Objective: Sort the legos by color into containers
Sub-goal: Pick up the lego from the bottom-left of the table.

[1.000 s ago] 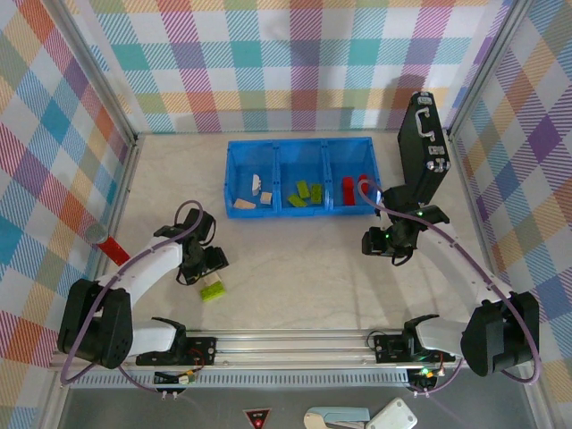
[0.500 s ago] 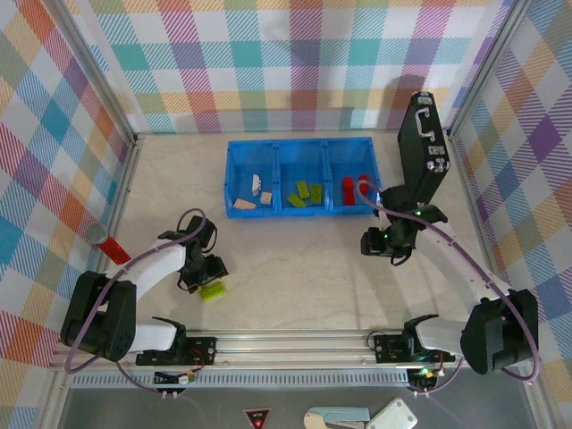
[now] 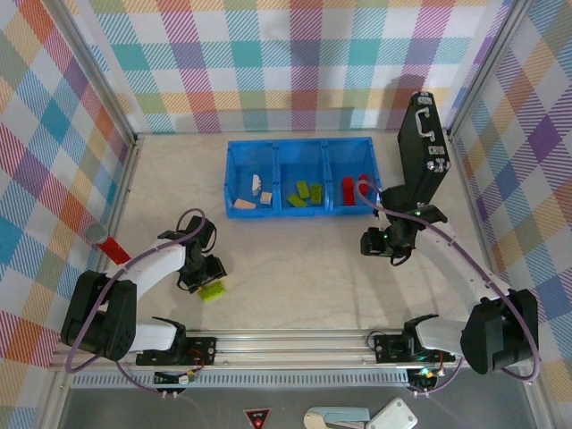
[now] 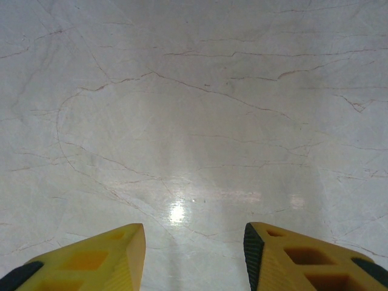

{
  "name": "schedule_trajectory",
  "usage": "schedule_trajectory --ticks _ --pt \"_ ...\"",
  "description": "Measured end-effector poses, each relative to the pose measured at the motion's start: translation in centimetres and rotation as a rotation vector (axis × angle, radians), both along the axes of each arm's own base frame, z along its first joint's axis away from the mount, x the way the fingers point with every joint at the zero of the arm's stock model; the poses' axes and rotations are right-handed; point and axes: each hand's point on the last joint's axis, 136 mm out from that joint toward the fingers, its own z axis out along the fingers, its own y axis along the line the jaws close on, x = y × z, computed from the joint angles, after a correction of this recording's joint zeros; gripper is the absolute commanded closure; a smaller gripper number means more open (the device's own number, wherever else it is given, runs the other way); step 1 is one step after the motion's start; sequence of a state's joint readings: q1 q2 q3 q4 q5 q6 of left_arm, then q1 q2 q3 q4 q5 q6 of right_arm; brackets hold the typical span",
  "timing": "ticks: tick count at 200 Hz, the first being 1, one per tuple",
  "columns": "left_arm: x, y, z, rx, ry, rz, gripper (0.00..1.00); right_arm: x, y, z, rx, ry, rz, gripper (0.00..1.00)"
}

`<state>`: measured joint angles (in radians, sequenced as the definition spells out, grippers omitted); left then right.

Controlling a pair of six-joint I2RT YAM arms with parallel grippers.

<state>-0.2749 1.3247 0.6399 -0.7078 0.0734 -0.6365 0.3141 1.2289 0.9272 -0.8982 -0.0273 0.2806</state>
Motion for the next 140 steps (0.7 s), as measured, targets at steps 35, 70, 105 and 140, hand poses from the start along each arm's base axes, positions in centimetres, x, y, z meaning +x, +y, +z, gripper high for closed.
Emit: schedule_trajectory --ticks 35,70,105,140 --pt "-0.06 -0.04 -0.01 0.004 0.001 -0.005 0.44 -0.01 0.03 -0.01 0.0 0.0 0.001 0.52" --pt "-0.12 -0.06 -0.03 0.009 0.002 -0.01 0.47 -0.04 0.07 -0.02 0.0 0.0 0.003 0.52" --pt "-0.24 0.14 -0.13 0.021 0.008 -0.008 0.51 -0.1 0.14 -0.06 -0.001 0.001 0.007 0.52" --pt "-0.28 0.16 -0.11 0.022 0.009 -0.008 0.53 -0.1 0.14 -0.06 -0.001 0.001 0.007 0.52"
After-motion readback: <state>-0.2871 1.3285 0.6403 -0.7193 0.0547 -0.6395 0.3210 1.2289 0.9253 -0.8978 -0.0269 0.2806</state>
